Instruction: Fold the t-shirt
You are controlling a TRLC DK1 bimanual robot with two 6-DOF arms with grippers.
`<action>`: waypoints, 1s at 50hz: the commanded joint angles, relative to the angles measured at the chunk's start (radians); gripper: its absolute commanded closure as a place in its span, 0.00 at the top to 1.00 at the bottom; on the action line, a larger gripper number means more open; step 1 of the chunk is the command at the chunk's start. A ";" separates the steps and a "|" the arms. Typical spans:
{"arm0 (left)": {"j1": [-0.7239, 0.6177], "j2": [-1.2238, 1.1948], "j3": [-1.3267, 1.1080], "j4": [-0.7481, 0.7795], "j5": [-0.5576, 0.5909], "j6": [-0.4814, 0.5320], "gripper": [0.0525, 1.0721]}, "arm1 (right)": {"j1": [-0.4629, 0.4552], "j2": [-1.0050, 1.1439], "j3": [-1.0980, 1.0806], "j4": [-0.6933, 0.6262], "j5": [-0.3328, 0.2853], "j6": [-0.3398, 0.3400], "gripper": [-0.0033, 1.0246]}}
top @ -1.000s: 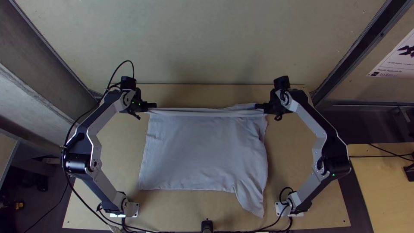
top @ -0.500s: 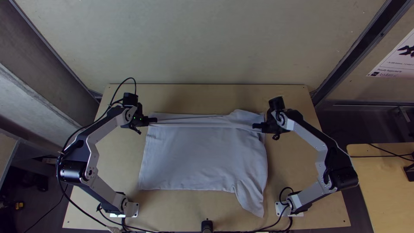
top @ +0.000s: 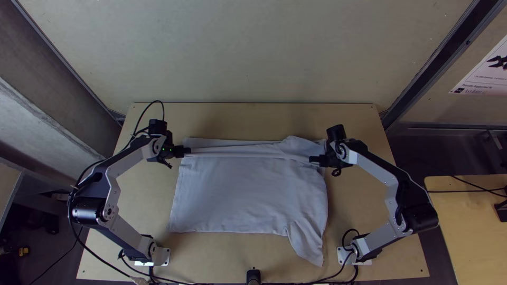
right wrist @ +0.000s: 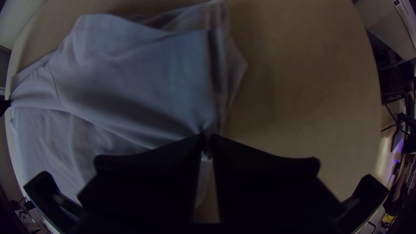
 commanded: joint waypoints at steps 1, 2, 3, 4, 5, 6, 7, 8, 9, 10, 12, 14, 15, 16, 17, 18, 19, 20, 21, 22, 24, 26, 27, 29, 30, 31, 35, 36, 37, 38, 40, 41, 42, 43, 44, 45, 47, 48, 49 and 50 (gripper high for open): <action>0.019 -0.046 0.019 -0.076 0.052 -0.008 0.95 | -0.026 -0.106 -0.011 -0.005 0.031 0.020 0.70; 0.020 -0.060 0.023 -0.074 0.055 -0.008 0.95 | -0.027 -0.126 -0.013 -0.005 0.031 0.021 0.74; 0.022 -0.073 0.024 -0.073 0.058 -0.008 0.95 | -0.027 -0.144 -0.011 -0.005 0.031 0.023 0.78; 0.025 -0.084 0.029 -0.073 0.064 -0.006 0.95 | -0.027 -0.161 -0.008 -0.005 0.031 0.024 0.83; 0.027 -0.093 0.033 -0.074 0.079 -0.005 0.95 | -0.029 -0.175 -0.003 -0.005 0.031 0.026 0.89; 0.030 -0.101 0.041 -0.079 0.093 -0.005 0.95 | -0.032 -0.190 0.000 -0.006 0.031 0.031 0.94; 0.031 -0.110 0.049 -0.087 0.101 -0.006 0.95 | -0.035 -0.205 0.004 -0.011 0.031 0.038 0.95; 0.031 -0.121 0.055 -0.091 0.104 -0.006 0.95 | -0.035 -0.221 0.009 -0.018 0.031 0.044 0.95; 0.031 -0.133 0.059 -0.094 0.108 -0.006 0.95 | -0.035 -0.238 0.013 -0.028 0.031 0.047 0.95; 0.031 -0.144 0.062 -0.099 0.116 -0.005 0.95 | -0.035 -0.248 0.021 -0.040 0.031 0.051 0.95; 0.031 -0.158 0.076 -0.125 0.139 -0.003 0.95 | -0.038 -0.270 0.046 -0.083 0.031 0.057 0.95; 0.031 -0.165 0.101 -0.163 0.142 -0.003 0.95 | -0.037 -0.290 0.070 -0.127 0.031 0.067 0.95; 0.031 -0.170 0.113 -0.185 0.142 -0.002 0.95 | -0.037 -0.299 0.081 -0.147 0.031 0.070 0.95; 0.031 -0.175 0.125 -0.206 0.142 0.002 0.95 | -0.037 -0.308 0.093 -0.170 0.031 0.070 0.95; 0.030 -0.182 0.136 -0.226 0.142 0.005 0.95 | -0.038 -0.316 0.107 -0.195 0.031 0.072 0.95; 0.030 -0.188 0.142 -0.238 0.141 0.008 0.95 | -0.038 -0.322 0.121 -0.224 0.031 0.072 0.95; 0.030 -0.198 0.145 -0.248 0.139 0.009 0.95 | -0.038 -0.328 0.135 -0.252 0.031 0.072 0.95; 0.030 -0.208 0.147 -0.254 0.139 0.011 0.95 | -0.038 -0.336 0.148 -0.281 0.031 0.072 0.95; 0.030 -0.219 0.148 -0.264 0.139 0.017 0.95 | -0.038 -0.343 0.161 -0.308 0.031 0.072 0.95; 0.030 -0.230 0.151 -0.278 0.141 0.020 0.95 | -0.038 -0.353 0.170 -0.334 0.031 0.072 0.95; 0.028 -0.248 0.159 -0.312 0.141 0.020 0.95 | -0.037 -0.374 0.179 -0.376 0.031 0.072 0.95; 0.030 -0.267 0.164 -0.344 0.139 0.026 0.95 | -0.034 -0.400 0.185 -0.403 0.032 0.070 0.95; 0.028 -0.277 0.165 -0.363 0.139 0.035 0.95 | -0.032 -0.412 0.188 -0.419 0.031 0.070 0.95; 0.025 -0.300 0.162 -0.406 0.139 0.069 0.95 | -0.023 -0.438 0.191 -0.452 0.032 0.072 0.95; 0.024 -0.311 0.162 -0.426 0.139 0.080 0.95 | -0.018 -0.451 0.191 -0.465 0.032 0.072 0.95; 0.022 -0.320 0.159 -0.442 0.139 0.089 0.95 | -0.015 -0.465 0.191 -0.477 0.032 0.072 0.95; 0.016 -0.368 0.133 -0.538 0.139 0.110 0.95 | 0.000 -0.514 0.188 -0.537 0.032 0.077 0.95; 0.013 -0.380 0.121 -0.557 0.139 0.124 0.95 | 0.006 -0.521 0.188 -0.548 0.032 0.077 0.95; 0.013 -0.392 0.110 -0.573 0.139 0.138 0.95 | 0.012 -0.534 0.187 -0.561 0.032 0.080 0.95; 0.013 -0.408 0.093 -0.588 0.138 0.150 0.95 | 0.016 -0.544 0.184 -0.575 0.032 0.083 0.95; 0.013 -0.432 0.066 -0.633 0.136 0.156 0.95 | 0.020 -0.564 0.179 -0.595 0.031 0.087 0.95; 0.011 -0.438 0.055 -0.662 0.133 0.164 0.95 | 0.022 -0.570 0.178 -0.604 0.032 0.095 0.95; 0.010 -0.446 0.046 -0.686 0.133 0.170 0.95 | 0.023 -0.580 0.176 -0.615 0.031 0.104 0.95; 0.010 -0.454 0.035 -0.717 0.131 0.175 0.95 | 0.025 -0.586 0.174 -0.627 0.031 0.112 0.95; 0.008 -0.461 0.024 -0.742 0.128 0.179 0.95 | 0.026 -0.592 0.171 -0.640 0.031 0.123 0.95; 0.008 -0.471 0.010 -0.761 0.127 0.187 0.95 | 0.028 -0.596 0.165 -0.650 0.031 0.126 0.95; 0.008 -0.492 -0.023 -0.788 0.116 0.195 0.95 | 0.034 -0.607 0.147 -0.661 0.031 0.126 0.95; 0.008 -0.504 -0.039 -0.794 0.111 0.204 0.95 | 0.039 -0.613 0.139 -0.663 0.031 0.126 0.95; 0.007 -0.518 -0.053 -0.798 0.108 0.210 0.95 | 0.040 -0.618 0.130 -0.666 0.031 0.126 0.95; 0.004 -0.534 -0.065 -0.804 0.102 0.221 0.95 | 0.042 -0.621 0.119 -0.666 0.031 0.126 0.95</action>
